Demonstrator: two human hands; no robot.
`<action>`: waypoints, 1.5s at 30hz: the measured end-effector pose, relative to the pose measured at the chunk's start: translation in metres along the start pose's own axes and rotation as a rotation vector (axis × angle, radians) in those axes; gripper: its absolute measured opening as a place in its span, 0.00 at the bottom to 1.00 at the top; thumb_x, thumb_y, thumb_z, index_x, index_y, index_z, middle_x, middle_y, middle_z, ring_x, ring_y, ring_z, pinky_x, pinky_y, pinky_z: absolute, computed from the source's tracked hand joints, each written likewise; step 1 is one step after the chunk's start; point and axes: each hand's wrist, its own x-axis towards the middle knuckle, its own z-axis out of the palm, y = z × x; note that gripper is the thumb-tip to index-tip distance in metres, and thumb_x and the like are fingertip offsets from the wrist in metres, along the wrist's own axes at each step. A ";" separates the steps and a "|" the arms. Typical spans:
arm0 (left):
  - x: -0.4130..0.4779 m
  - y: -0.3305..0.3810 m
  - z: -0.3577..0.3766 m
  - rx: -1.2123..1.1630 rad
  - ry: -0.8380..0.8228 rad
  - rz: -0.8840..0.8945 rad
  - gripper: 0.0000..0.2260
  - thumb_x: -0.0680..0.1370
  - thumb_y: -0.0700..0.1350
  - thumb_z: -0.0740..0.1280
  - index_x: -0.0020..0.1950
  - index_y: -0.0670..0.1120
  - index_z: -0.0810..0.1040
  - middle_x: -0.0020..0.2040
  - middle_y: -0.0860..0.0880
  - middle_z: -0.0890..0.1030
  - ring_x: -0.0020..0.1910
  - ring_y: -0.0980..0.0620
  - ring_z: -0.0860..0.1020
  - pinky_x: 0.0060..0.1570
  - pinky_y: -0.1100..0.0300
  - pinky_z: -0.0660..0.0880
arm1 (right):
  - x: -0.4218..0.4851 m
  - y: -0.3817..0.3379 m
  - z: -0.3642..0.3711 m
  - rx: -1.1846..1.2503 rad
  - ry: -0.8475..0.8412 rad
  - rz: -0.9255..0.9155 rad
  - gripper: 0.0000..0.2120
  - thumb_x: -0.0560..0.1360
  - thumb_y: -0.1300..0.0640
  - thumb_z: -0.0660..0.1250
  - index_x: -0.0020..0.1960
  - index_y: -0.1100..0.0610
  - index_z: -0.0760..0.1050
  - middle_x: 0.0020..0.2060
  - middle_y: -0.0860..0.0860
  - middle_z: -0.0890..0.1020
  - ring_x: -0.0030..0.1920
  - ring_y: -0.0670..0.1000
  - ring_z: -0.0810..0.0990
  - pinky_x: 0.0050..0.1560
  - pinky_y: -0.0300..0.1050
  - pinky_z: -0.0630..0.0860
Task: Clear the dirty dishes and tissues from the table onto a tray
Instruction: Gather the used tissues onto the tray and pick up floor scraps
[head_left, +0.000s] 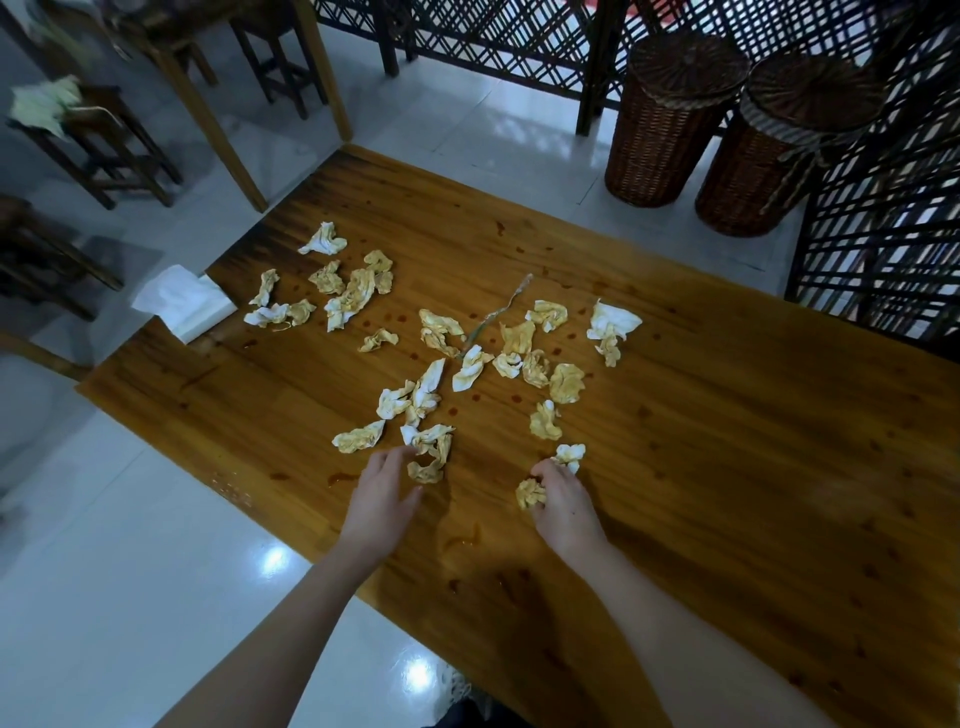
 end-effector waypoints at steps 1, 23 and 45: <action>0.001 0.001 0.000 0.001 0.002 0.001 0.24 0.77 0.42 0.68 0.72 0.49 0.66 0.70 0.47 0.68 0.67 0.51 0.70 0.62 0.63 0.67 | 0.000 0.001 -0.002 0.003 0.006 -0.004 0.21 0.72 0.68 0.68 0.62 0.55 0.70 0.58 0.50 0.76 0.60 0.50 0.73 0.60 0.39 0.69; 0.051 0.008 -0.017 -0.036 -0.087 0.090 0.22 0.78 0.42 0.67 0.71 0.49 0.67 0.68 0.47 0.68 0.61 0.50 0.73 0.60 0.58 0.73 | 0.023 0.013 -0.012 -0.127 0.090 0.147 0.30 0.76 0.66 0.63 0.75 0.54 0.59 0.72 0.51 0.65 0.71 0.52 0.64 0.70 0.44 0.63; 0.118 -0.019 -0.036 -0.036 -0.199 0.145 0.21 0.79 0.42 0.66 0.71 0.49 0.68 0.68 0.49 0.68 0.66 0.50 0.69 0.62 0.56 0.71 | 0.092 -0.024 -0.040 0.047 0.268 0.403 0.27 0.78 0.64 0.61 0.74 0.51 0.61 0.66 0.57 0.69 0.67 0.57 0.67 0.60 0.50 0.72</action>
